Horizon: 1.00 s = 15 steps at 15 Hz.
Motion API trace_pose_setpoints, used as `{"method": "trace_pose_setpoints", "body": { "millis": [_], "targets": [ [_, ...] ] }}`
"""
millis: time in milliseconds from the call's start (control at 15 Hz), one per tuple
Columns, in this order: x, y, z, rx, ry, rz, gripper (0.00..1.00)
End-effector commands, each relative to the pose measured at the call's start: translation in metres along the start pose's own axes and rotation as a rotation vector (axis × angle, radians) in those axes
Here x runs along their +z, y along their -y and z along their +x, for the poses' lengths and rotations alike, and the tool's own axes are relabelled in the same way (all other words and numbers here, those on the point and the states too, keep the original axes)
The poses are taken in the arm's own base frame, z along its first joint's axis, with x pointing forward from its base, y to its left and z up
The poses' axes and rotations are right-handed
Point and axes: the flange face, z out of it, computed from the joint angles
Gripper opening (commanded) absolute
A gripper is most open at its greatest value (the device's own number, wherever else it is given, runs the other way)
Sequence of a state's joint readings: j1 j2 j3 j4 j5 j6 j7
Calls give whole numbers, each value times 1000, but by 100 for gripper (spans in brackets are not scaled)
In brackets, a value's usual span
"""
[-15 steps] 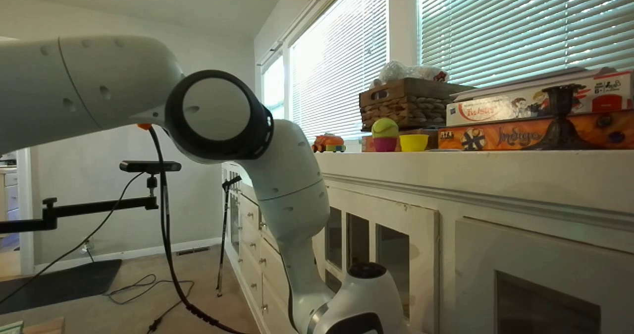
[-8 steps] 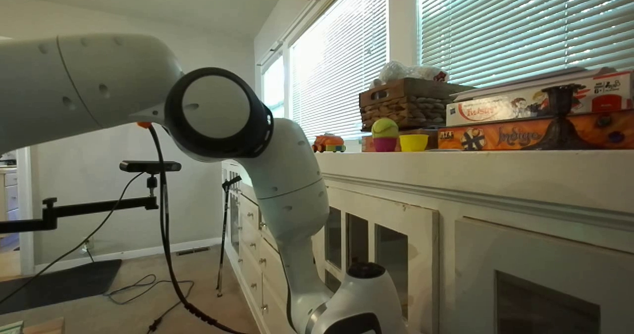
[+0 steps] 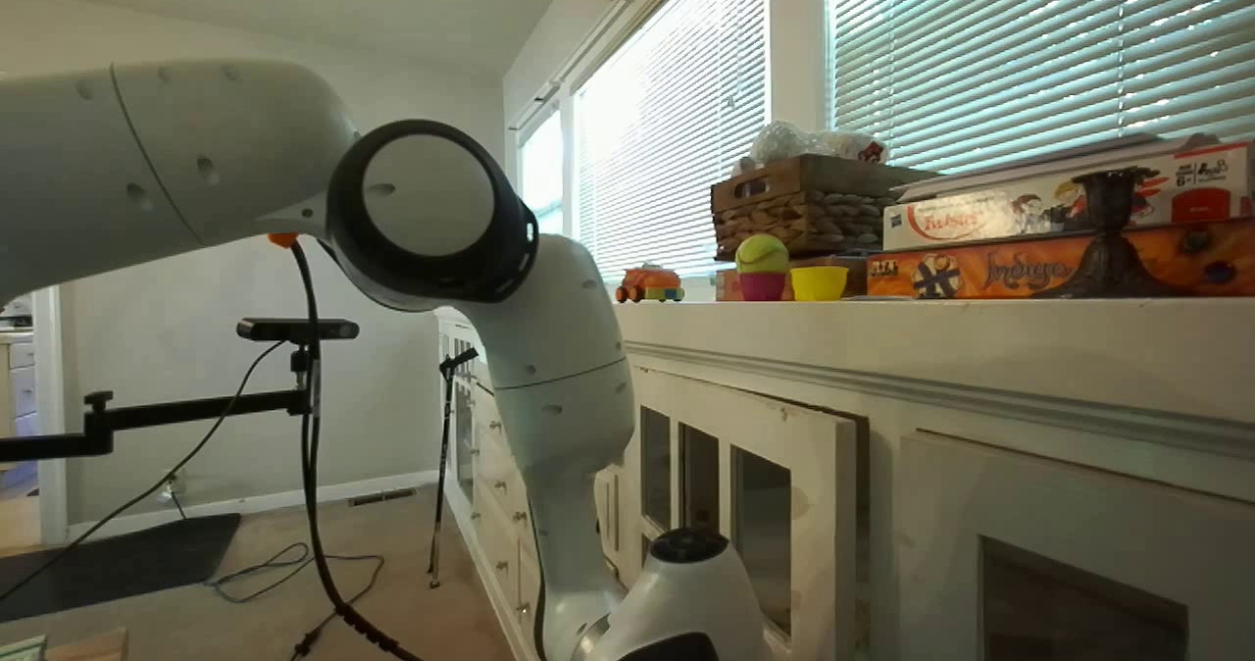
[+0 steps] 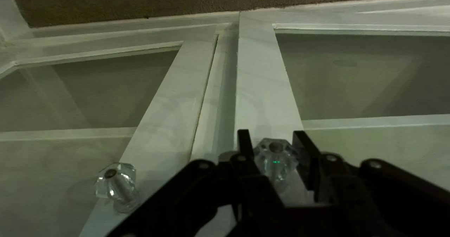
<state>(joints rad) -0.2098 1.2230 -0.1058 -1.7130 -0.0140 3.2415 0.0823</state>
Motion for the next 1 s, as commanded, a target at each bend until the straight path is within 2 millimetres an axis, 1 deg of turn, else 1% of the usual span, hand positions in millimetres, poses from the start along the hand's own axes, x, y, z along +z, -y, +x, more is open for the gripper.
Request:
{"method": "trace_pose_setpoints", "body": {
  "millis": [0,267,733,933],
  "targets": [
    [-10,26,-30,-148,53,-16,9],
    [-14,37,-45,-232,56,-39,9],
    [-21,47,-70,-398,79,-74,9],
    [-26,52,-76,-447,82,-89,9]
  ]
}}
